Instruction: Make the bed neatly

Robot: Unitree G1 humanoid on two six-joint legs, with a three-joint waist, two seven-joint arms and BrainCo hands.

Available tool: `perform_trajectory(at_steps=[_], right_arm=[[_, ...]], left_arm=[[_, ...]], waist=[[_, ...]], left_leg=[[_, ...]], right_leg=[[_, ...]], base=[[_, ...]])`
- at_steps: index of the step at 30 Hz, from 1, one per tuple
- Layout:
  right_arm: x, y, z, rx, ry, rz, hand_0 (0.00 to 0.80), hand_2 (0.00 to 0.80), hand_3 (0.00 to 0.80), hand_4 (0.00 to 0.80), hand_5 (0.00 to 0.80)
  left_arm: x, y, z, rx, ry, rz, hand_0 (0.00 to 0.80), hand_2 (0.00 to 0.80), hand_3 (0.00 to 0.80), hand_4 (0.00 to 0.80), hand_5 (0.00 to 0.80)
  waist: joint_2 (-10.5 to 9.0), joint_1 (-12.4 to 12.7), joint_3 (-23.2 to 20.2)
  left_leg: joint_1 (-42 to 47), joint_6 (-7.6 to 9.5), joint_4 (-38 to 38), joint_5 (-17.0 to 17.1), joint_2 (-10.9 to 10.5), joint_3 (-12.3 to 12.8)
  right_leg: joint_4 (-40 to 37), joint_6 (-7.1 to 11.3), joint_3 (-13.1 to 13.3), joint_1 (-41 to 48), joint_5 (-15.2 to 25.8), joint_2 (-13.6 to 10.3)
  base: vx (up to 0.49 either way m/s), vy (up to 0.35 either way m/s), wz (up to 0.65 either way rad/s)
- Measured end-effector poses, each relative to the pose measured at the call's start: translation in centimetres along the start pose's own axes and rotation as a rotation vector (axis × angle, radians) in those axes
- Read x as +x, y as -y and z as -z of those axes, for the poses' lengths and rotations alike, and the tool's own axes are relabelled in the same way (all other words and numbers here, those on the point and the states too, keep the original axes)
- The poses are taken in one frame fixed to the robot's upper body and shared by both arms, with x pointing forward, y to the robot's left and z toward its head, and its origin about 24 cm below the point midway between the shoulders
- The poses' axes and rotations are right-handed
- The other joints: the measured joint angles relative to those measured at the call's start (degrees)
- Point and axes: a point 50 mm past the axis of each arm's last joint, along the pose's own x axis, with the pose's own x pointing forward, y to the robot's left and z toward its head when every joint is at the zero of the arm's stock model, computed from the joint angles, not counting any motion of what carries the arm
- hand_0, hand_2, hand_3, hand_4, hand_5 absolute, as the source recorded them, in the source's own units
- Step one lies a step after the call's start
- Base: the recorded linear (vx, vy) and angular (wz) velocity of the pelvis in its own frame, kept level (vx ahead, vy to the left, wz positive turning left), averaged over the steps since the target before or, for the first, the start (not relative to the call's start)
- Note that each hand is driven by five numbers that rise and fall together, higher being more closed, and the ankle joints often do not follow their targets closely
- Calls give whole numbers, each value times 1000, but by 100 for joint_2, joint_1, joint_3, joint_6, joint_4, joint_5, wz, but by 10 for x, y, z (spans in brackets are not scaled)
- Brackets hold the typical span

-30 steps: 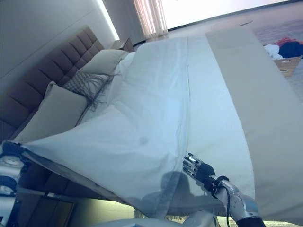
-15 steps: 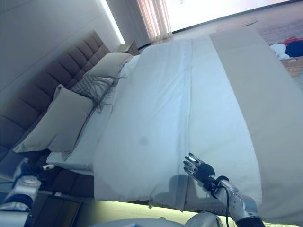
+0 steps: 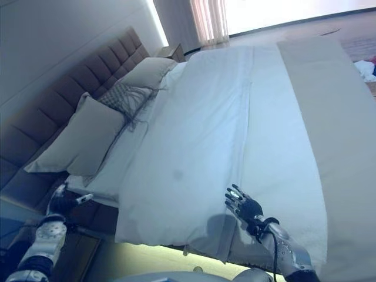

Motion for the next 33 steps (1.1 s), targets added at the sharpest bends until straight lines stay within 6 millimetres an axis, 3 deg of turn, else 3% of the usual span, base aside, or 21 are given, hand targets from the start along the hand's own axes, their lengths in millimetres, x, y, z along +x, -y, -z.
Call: perform_trajectory(at_steps=[3, 8, 18, 25, 33], right_arm=[[0, -2, 0, 5, 48, -3, 0, 0, 0, 0, 0], [1, -4, 5, 54, 111, 47, 0, 0, 0, 0, 0], [-10, 38, 37, 36, 53, 320, 0, 0, 0, 0, 0], [3, 18, 43, 143, 97, 286, 0, 0, 0, 0, 0], [12, 8, 41, 109, 85, 246, 0, 0, 0, 0, 0]], left_arm=[[-11, 29, 11, -181, -5, 90, 0, 0, 0, 0, 0], [-27, 44, 27, -333, -46, 154, 0, 0, 0, 0, 0], [-38, 68, 22, -464, -19, 327, 0, 0, 0, 0, 0], [-47, 94, 25, -571, -66, 391, 0, 0, 0, 0, 0], [-49, 105, 20, -558, -58, 434, 0, 0, 0, 0, 0]], waist=[[-148, 127, 32], [-426, 219, 70], [-558, 434, 85], [-636, 459, 94], [-639, 462, 96]], left_leg=[[1, -12, 16, -7, 118, 25], [1, -22, 64, -16, 334, 54], [14, -69, 97, -42, 504, 156], [34, -66, 96, -44, 517, 178], [38, -64, 103, -45, 477, 177]], right_leg=[[-108, -54, 0, 26, 41, 126], [-340, -156, -9, 111, 113, 394], [-630, -205, 12, 185, 270, 632], [-802, -196, 18, 271, 362, 685], [-802, -165, 23, 285, 381, 655]], base=[[-66, -201, -9], [-84, -180, -9], [-86, -115, -7], [-48, -27, -1], [-18, -34, 1]])
